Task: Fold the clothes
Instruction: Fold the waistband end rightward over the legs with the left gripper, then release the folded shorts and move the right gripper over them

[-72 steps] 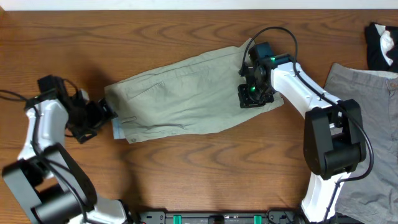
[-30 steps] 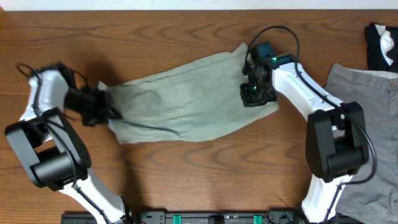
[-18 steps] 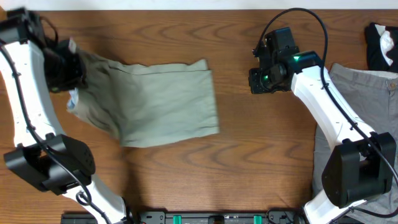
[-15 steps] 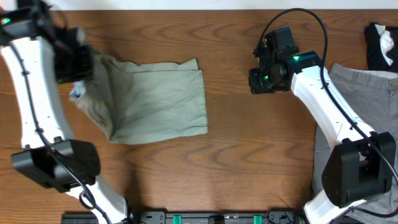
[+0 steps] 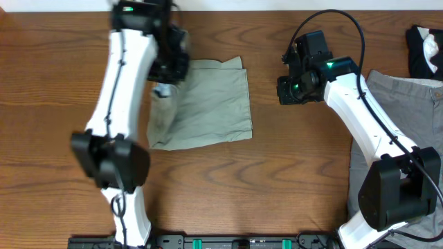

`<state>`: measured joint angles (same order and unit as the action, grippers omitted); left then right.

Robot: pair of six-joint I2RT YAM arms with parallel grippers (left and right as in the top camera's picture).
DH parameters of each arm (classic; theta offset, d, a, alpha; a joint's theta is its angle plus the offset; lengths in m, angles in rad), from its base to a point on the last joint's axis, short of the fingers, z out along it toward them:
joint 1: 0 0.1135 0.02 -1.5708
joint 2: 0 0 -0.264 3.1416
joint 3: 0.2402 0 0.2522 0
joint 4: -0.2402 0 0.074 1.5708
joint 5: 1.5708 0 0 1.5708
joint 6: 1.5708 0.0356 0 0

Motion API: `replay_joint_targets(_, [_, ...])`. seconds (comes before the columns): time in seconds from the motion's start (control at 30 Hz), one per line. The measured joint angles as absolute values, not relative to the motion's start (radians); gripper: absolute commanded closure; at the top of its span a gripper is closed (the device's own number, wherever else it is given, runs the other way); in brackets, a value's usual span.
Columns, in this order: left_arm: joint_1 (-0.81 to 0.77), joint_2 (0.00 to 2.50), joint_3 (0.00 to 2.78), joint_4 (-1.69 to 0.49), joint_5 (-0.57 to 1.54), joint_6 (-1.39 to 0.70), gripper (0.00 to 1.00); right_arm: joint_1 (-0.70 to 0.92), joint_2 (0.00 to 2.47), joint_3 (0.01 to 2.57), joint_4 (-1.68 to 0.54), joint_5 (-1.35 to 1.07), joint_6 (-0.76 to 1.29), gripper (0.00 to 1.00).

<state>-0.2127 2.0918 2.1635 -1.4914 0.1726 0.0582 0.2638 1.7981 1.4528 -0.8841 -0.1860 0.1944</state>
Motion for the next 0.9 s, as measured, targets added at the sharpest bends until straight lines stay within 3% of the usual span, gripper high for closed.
replay_joint_targets(0.27, [-0.322, 2.253, 2.162, -1.423, 0.177, -0.156, 0.93, 0.264, 1.798, 1.453, -0.890, -0.186, 0.194, 0.89])
replay_joint_targets(0.33, [-0.337, 2.271, 2.162, -1.407, 0.176, -0.214, 0.62, 0.264, 1.798, 1.453, -0.891, -0.186, 0.194, 0.89])
replay_joint_targets(0.37, [-0.342, 2.276, 2.162, -1.403, 0.179, -0.241, 0.53, 0.264, 1.798, 1.453, -0.891, -0.186, 0.194, 0.89])
replay_joint_targets(0.53, [-0.358, 2.284, 2.162, -1.404, 0.196, -0.312, 0.53, 0.264, 1.798, 1.453, -0.894, -0.186, 0.194, 0.89])
replay_joint_targets(0.67, [-0.355, 2.283, 2.162, -1.431, 0.292, -0.314, 0.62, 0.264, 1.798, 1.453, -0.893, -0.186, 0.194, 0.87])
replay_joint_targets(0.9, [-0.303, 2.183, 2.175, -1.477, 0.360, -0.273, 0.62, 0.264, 1.798, 1.453, -0.886, -0.186, 0.194, 0.87])
